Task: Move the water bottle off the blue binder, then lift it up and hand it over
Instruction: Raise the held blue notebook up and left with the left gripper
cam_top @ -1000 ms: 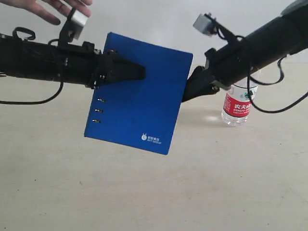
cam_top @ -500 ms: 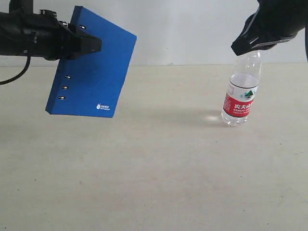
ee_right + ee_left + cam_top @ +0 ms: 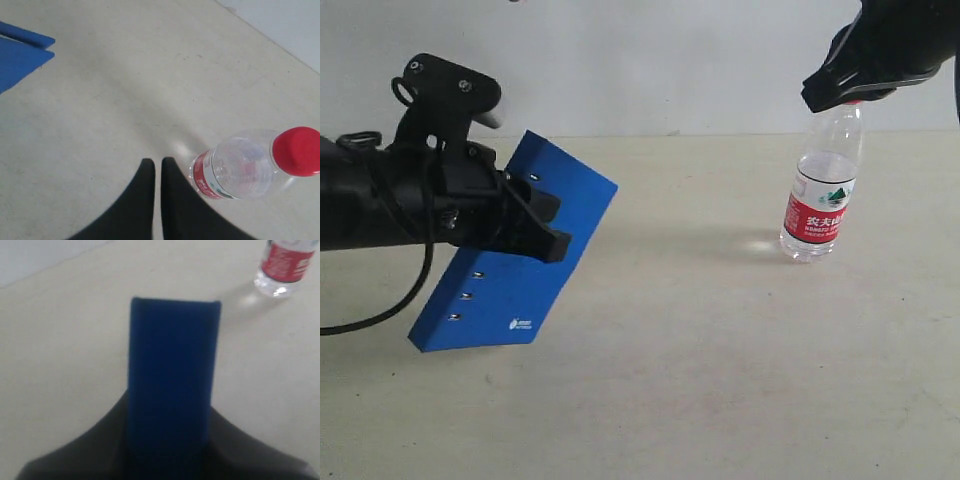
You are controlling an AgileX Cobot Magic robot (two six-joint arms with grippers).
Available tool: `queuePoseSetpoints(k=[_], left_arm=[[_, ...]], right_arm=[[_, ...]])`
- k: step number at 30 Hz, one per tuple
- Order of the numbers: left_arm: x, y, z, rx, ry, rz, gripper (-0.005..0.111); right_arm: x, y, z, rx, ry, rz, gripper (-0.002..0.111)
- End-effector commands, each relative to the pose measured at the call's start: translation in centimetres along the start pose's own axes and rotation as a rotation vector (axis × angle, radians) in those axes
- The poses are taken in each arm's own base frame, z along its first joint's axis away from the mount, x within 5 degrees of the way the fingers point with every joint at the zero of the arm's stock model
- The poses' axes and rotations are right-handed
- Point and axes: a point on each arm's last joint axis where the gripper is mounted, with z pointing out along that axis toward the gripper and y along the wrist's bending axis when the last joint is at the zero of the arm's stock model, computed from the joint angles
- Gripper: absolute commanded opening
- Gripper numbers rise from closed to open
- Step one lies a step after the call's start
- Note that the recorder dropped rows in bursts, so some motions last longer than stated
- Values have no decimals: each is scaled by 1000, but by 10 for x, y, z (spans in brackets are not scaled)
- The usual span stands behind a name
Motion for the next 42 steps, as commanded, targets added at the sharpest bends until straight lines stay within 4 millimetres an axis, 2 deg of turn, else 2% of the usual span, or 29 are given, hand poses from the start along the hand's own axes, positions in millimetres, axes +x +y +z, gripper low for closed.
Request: queuePoseSetpoints(k=[1, 4, 7, 12, 19, 28, 42], left_arm=[[-11, 1, -9, -239, -68, -52, 5], [-15, 0, -13, -315, -141, -223, 5], [-23, -3, -17, -337, -257, -280, 5], [-38, -23, -25, -290, -437, -211, 5], [-47, -38, -43, -427, -584, -91, 5], [-46, -28, -53, -610, -600, -61, 5], [-46, -29, -52, -599, -592, -61, 5]], right_arm=[[-1, 1, -3, 8, -11, 15, 0], [-1, 1, -3, 8, -11, 31, 0], [-1, 1, -3, 8, -11, 48, 0], [0, 0, -3, 16, -4, 54, 0], [2, -3, -3, 46, 23, 41, 0], [3, -3, -3, 54, 34, 60, 0], [5, -2, -3, 40, 51, 78, 0]])
